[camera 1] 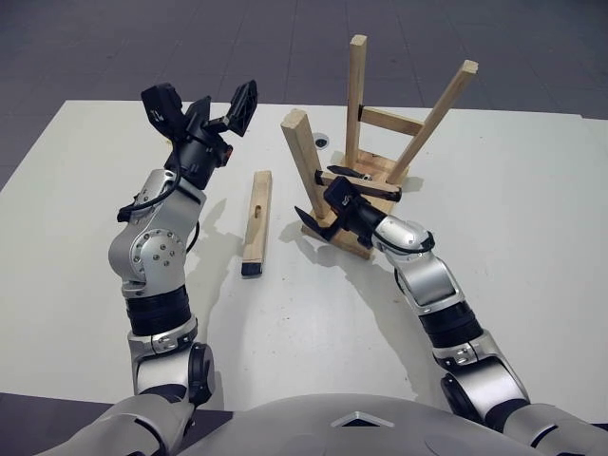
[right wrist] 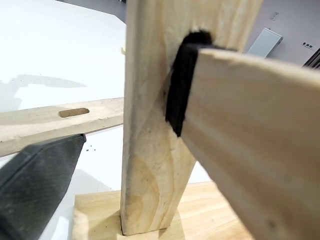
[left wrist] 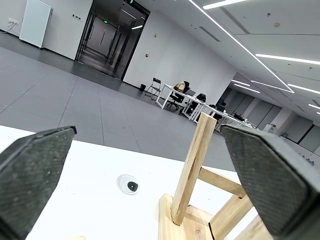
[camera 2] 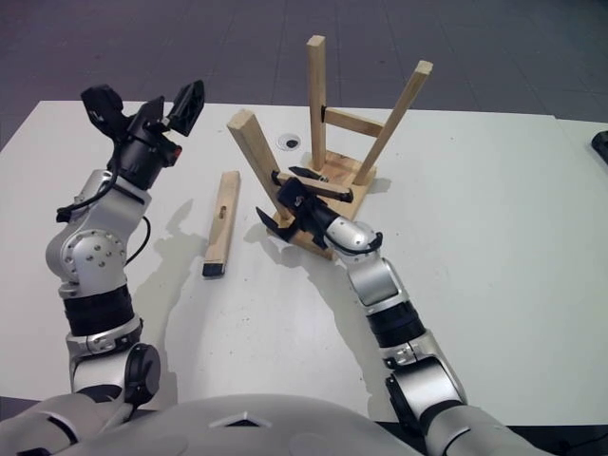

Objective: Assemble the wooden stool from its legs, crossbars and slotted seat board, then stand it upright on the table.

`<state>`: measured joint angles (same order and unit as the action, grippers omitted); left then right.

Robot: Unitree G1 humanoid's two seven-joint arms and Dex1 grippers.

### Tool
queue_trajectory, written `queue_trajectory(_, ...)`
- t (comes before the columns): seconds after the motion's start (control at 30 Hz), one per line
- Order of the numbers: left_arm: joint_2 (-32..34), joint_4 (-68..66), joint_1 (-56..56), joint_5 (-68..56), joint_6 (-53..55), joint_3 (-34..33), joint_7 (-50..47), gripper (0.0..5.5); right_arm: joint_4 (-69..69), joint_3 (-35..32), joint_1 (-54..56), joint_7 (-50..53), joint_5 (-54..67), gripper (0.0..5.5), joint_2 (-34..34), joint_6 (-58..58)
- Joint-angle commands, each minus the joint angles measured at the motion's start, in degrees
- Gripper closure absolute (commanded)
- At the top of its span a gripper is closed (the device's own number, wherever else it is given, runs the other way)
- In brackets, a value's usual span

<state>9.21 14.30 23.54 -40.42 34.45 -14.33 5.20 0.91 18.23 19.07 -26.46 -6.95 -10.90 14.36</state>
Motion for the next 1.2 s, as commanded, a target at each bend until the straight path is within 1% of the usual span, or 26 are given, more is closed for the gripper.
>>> queue_trajectory(0.03,-0.24,0.01,0.10,0.57,0.06,0.17,-0.53,0.14,-0.34,0.07,-0.64,-0.31,0.29,0.10,-0.08,0.70)
queue_trajectory(0.53,-0.56,0.30,-0.33,1.45,0.86,1.77,-0.29,0.14,-2.62,-0.49,-1.29,-0.39,1.10,0.10,0.11,0.61)
queue_trajectory(0.9,-1.01,0.62,-1.10,1.79,0.89,2.33,-0.67,0.14,-8.42,-3.28,-4.88,-0.13,3.85,0.10,-0.89,-0.04)
queue_trajectory(0.93,-1.04,0.56,-1.11,1.85,0.84,2.40,-0.72,0.10,-8.53,-3.53,-4.99,-0.04,4.06,0.31,-0.89,-0.16)
queue_trajectory(0.97,-1.06,0.56,-1.12,1.88,0.82,2.46,-0.78,0.10,-8.56,-3.76,-5.15,-0.05,4.29,0.37,-0.94,-0.36)
queue_trajectory(1.03,-1.03,0.61,-1.13,1.88,0.84,2.54,-0.90,0.10,-8.33,-4.19,-5.54,0.25,4.62,0.70,-1.02,-0.84)
queue_trajectory(1.2,-0.81,0.70,-1.07,1.79,0.99,2.54,-1.23,0.10,-6.27,-5.81,-7.18,0.17,6.15,1.62,-1.62,0.87)
